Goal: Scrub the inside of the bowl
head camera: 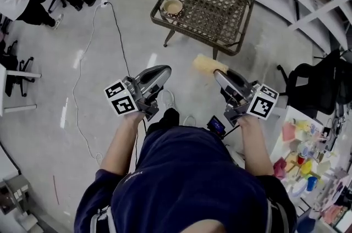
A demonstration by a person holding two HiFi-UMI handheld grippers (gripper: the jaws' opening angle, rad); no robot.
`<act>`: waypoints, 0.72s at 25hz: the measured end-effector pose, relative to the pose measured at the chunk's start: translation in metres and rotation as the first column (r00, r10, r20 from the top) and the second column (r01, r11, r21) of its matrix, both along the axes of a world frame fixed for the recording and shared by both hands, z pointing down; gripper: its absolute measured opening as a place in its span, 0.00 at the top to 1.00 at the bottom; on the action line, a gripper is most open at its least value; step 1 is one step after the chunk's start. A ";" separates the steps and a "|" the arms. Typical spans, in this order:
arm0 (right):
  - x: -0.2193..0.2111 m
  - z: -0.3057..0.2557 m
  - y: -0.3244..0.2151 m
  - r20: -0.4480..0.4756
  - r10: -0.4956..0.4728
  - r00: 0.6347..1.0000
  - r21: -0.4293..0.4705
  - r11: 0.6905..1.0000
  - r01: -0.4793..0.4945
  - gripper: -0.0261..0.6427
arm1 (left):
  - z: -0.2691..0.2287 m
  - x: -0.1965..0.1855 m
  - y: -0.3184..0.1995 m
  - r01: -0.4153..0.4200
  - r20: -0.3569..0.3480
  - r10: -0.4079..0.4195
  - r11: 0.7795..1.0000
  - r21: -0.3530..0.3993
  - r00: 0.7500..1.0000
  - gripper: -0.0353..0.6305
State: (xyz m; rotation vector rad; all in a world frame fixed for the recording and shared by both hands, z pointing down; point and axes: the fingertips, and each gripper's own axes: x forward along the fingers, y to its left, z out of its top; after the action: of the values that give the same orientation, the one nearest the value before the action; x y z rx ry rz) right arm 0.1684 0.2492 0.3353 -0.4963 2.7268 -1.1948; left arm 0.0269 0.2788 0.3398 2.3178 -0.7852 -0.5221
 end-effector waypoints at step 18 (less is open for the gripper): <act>-0.097 -0.011 -0.128 -0.025 0.032 0.999 0.009 0.999 -0.031 0.85 | 0.009 -0.097 -0.133 -0.028 0.007 0.028 0.999 -0.021 1.000 0.94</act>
State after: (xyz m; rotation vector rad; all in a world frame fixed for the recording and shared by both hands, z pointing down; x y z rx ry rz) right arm 0.0717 0.1213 0.3238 -0.5549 2.7332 -1.1761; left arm -0.0696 0.1458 0.3491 2.3091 -0.7573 -0.4904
